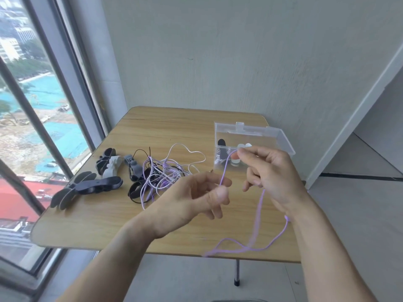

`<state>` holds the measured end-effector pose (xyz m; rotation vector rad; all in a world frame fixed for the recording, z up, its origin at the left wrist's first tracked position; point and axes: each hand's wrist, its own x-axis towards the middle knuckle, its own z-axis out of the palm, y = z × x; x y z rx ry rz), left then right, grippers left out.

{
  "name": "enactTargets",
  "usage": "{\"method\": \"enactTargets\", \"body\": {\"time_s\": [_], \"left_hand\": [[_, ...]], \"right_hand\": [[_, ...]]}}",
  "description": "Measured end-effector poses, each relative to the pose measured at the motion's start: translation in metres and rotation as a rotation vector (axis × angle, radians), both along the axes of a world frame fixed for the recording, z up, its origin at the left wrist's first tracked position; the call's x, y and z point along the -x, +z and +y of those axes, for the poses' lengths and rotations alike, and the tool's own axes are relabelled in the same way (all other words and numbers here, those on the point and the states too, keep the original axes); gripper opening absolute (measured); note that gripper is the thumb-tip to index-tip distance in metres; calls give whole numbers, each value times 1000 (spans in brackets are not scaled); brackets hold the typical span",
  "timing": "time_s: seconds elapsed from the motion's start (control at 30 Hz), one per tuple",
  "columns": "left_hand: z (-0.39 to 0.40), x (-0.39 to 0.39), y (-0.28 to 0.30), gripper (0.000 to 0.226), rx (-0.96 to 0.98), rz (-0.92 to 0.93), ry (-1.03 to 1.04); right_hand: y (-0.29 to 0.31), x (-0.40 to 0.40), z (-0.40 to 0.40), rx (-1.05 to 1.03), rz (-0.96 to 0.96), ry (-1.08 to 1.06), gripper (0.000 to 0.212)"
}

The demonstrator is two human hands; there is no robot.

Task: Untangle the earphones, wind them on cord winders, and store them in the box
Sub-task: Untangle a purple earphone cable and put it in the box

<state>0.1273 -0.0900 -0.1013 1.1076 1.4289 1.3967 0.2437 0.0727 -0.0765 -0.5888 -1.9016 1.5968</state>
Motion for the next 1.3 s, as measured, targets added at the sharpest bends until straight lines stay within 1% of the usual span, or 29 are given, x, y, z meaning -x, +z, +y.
{"method": "enactTargets", "body": {"time_s": [0.07,0.17,0.23,0.3,0.37,0.47,0.53,0.6,0.67,0.73,0.8,0.87,0.93,1.0,1.03,1.1,1.13,1.2,1.27,1.3], "left_hand": [[2,0,-1,37,28,-7,50],[4,3,-5,28,34,32,211],[5,6,-5,26,18,-30,299],[3,10,-2,27,29,-119,329],[2,15,1,28,87,-158,263],[-4,23,0,32,229,-86,29],[-10,26,0,29,268,-85,-117],[-12,28,2,26,205,-151,-136],[-11,30,4,23,53,-277,-58],[-10,32,6,22,-107,-385,12],[-9,34,6,23,-202,-408,68],[-8,33,6,23,-249,-400,97],[-8,30,8,22,-287,-456,133],[-5,27,10,20,-284,-531,248],[-4,27,11,18,-268,-539,315],[-3,29,10,12,-223,-480,414],[-3,29,9,10,-196,-410,443],[-4,28,6,11,-110,-171,499],[-4,26,2,19,-24,89,541],[-4,25,0,22,2,181,538]], "right_hand": [[2,-2,0,50,-9,26,20],[5,-6,4,136,-43,61,22],[5,-10,8,119,-88,82,22],[3,-12,11,60,-133,61,20],[1,-13,14,14,-149,-23,18],[-1,-12,17,21,-136,-172,13],[-2,-12,18,46,-110,-243,8],[-3,-11,20,70,-89,-292,8],[-5,-11,22,63,-120,-291,12],[-7,-11,22,2,-236,-224,15],[-8,-11,18,-40,-393,-74,15],[-8,-11,9,-77,-519,90,16],[-7,-6,-2,-151,-574,188,16],[-10,0,-14,-211,-605,260,17],[-12,3,-20,-241,-622,298,18],[-16,9,-32,-306,-647,388,19],[-18,12,-38,-324,-651,436,19],[-19,16,-46,-341,-644,505,20],[-16,17,-48,-364,-619,538,21],[-14,17,-48,-358,-604,543,21]]}}
